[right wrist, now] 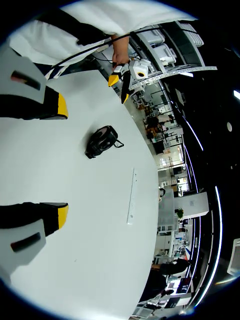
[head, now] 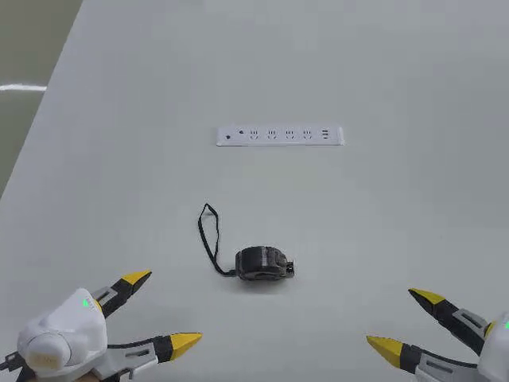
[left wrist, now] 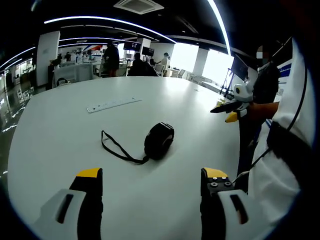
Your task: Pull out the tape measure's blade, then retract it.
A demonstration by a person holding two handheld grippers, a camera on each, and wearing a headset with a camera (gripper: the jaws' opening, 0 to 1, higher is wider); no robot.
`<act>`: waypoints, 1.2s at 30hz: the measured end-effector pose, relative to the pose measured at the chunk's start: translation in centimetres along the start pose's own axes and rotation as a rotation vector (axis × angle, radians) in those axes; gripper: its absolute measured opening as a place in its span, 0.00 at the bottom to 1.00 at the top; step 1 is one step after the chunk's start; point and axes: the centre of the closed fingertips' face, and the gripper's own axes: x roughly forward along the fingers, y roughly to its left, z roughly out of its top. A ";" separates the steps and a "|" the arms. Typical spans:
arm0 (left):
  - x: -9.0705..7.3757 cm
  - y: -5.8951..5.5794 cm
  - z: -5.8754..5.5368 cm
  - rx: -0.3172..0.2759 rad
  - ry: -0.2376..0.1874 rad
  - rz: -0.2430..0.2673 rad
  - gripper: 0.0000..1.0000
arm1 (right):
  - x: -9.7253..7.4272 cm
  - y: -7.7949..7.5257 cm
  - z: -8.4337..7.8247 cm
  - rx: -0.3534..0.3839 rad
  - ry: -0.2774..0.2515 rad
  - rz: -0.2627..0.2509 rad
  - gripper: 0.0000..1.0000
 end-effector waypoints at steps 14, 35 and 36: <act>1.6 -0.6 0.8 0.081 0.028 -0.062 0.77 | 0.3 -0.1 0.2 -0.014 0.005 0.018 0.66; 3.8 -0.9 1.7 0.167 0.057 -0.148 0.73 | 1.0 -0.4 0.4 -0.031 0.019 0.057 0.64; 3.9 -0.9 1.7 0.170 0.059 -0.150 0.73 | 1.1 -0.3 0.4 -0.031 0.020 0.060 0.64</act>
